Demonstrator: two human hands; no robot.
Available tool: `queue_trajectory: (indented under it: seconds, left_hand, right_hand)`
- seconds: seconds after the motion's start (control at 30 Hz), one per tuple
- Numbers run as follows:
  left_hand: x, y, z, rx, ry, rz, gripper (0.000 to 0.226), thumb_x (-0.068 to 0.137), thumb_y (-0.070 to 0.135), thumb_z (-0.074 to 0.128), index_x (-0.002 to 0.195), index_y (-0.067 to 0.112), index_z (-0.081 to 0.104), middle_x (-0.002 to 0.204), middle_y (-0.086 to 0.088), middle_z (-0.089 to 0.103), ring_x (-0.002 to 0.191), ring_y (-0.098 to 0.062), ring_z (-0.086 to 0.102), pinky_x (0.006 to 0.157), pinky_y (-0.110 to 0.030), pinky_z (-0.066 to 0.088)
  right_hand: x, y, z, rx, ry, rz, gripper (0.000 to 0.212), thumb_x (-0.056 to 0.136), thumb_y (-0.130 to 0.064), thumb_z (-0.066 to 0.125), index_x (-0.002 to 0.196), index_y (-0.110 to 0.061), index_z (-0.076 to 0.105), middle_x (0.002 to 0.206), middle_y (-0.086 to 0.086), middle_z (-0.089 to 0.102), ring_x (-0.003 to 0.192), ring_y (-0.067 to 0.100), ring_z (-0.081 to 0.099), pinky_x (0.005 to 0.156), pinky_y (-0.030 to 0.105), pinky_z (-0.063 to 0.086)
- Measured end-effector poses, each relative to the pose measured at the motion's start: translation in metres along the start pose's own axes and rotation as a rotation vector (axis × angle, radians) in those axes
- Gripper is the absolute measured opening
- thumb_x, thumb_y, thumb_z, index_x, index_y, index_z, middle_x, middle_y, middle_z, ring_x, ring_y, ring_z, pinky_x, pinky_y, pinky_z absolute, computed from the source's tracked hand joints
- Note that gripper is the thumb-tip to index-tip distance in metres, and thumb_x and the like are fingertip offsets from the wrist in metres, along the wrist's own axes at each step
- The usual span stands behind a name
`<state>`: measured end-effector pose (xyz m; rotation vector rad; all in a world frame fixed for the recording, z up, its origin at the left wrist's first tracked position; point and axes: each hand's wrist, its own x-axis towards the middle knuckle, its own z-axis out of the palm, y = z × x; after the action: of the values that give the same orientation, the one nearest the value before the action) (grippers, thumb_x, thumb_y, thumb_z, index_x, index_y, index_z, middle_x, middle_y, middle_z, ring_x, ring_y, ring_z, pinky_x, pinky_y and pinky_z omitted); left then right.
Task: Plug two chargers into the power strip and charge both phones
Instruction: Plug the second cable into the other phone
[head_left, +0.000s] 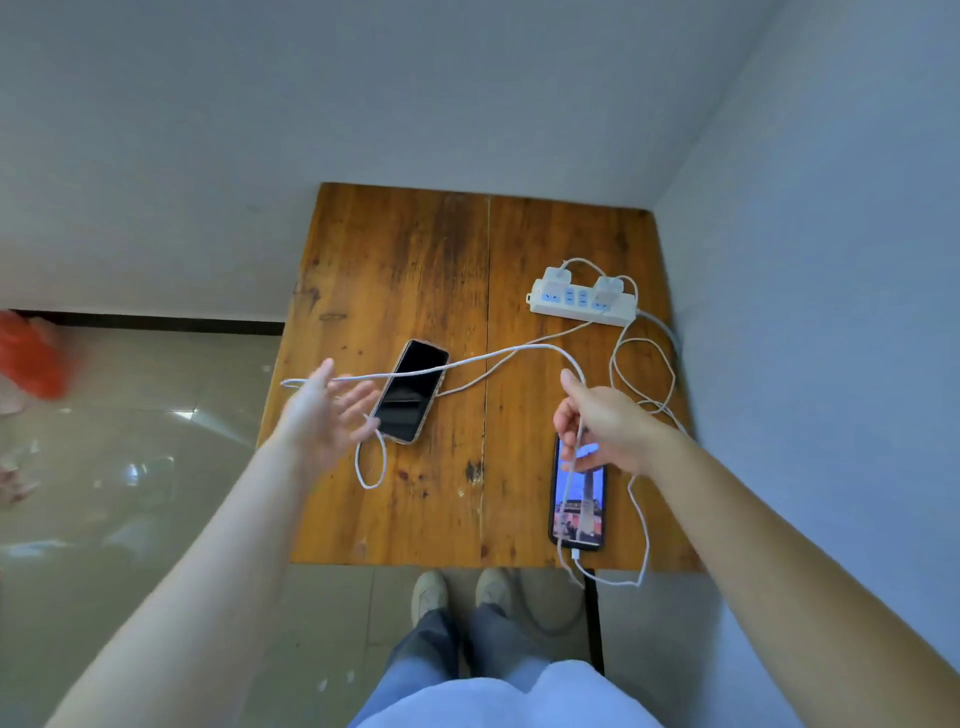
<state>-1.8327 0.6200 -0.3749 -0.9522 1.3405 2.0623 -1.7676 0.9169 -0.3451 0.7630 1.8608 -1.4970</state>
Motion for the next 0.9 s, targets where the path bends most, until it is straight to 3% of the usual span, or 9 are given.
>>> queue_trajectory:
  seconds: [0.1,0.2,0.27,0.37,0.5,0.63,0.73,0.8,0.9]
  left_hand:
    - [-0.035,-0.067,0.03,0.471,-0.408,-0.096,0.059,0.088,0.026,0.06,0.142,0.02,0.037,0.148,-0.004,0.039,0.135,-0.02,0.036,0.11,-0.045,0.032]
    - [-0.058,-0.105,0.066,0.844,-0.713,-0.064,0.071,0.085,0.031,0.065,0.146,0.037,0.029,0.15,0.015,0.029,0.137,-0.009,0.027,0.109,-0.034,0.025]
    - [-0.065,-0.107,0.081,1.038,-0.759,0.032,0.044,0.089,0.038,0.058,0.132,0.033,0.049,0.14,0.012,0.048,0.124,-0.006,0.045,0.106,-0.034,0.034]
    - [-0.064,-0.089,0.088,0.892,-0.652,0.058,0.023,0.099,0.028,0.044,0.099,0.014,0.062,0.109,-0.002,0.07,0.1,-0.015,0.067,0.089,-0.038,0.054]
    - [-0.053,-0.055,0.086,-0.01,-0.469,-0.045,0.024,0.101,0.018,0.038,0.087,0.006,0.054,0.103,-0.015,0.071,0.092,-0.03,0.071,0.066,-0.03,0.061]
    - [-0.045,-0.037,0.086,-0.532,-0.344,-0.078,0.021,0.102,0.012,0.035,0.095,0.0,0.051,0.095,-0.022,0.073,0.09,-0.039,0.07,0.069,-0.037,0.061]
    - [-0.044,-0.024,0.077,-0.629,-0.263,-0.055,0.016,0.101,0.008,0.037,0.1,-0.001,0.05,0.09,-0.022,0.073,0.084,-0.04,0.071,0.064,-0.038,0.061]
    - [-0.04,-0.015,0.063,-0.583,-0.141,-0.04,0.015,0.099,0.007,0.041,0.1,-0.002,0.052,0.09,-0.017,0.072,0.072,-0.032,0.073,0.055,-0.03,0.06]
    - [-0.028,-0.018,0.033,-0.065,0.14,-0.019,0.017,0.096,0.004,0.038,0.09,-0.003,0.052,0.079,-0.014,0.07,0.049,-0.02,0.07,0.038,-0.02,0.052]
  right_hand:
    - [-0.003,-0.029,0.008,0.436,-0.142,-0.059,0.053,0.096,-0.049,0.038,0.061,-0.012,0.054,0.05,0.004,0.043,0.045,0.015,0.048,0.053,0.032,0.055]
    - [-0.004,-0.047,0.015,0.772,-0.176,-0.134,0.054,0.097,-0.044,0.039,0.057,-0.012,0.055,0.049,0.002,0.037,0.042,0.012,0.04,0.049,0.027,0.051]
    - [-0.002,-0.055,0.01,0.93,-0.115,-0.212,0.05,0.098,-0.043,0.038,0.063,-0.011,0.055,0.049,0.001,0.039,0.042,0.012,0.041,0.054,0.028,0.054]
    - [0.001,-0.052,-0.008,0.82,-0.018,-0.267,0.05,0.094,-0.052,0.04,0.083,-0.008,0.062,0.066,0.006,0.058,0.063,0.018,0.06,0.072,0.038,0.055]
    - [-0.003,-0.011,-0.002,0.096,-0.121,-0.237,0.074,0.079,-0.075,0.041,0.122,-0.017,0.056,0.119,0.0,0.065,0.113,0.015,0.056,0.097,0.042,0.036]
    - [-0.015,0.025,0.036,-0.23,-0.436,-0.138,0.046,0.072,-0.067,0.062,0.105,-0.035,0.068,0.113,-0.017,0.067,0.112,0.0,0.052,0.098,0.037,0.03]
    - [-0.009,0.035,0.048,-0.416,-0.339,-0.128,0.038,0.08,-0.054,0.064,0.076,-0.016,0.074,0.099,-0.007,0.072,0.103,0.004,0.059,0.093,0.033,0.034]
    - [-0.002,0.036,0.04,-0.506,-0.072,-0.109,0.042,0.092,-0.046,0.051,0.072,-0.014,0.069,0.088,-0.002,0.069,0.09,0.013,0.064,0.088,0.037,0.041]
    - [0.006,0.034,0.011,-0.587,0.353,-0.098,0.041,0.099,-0.04,0.035,0.079,-0.019,0.064,0.07,-0.003,0.06,0.075,0.02,0.06,0.088,0.045,0.039]
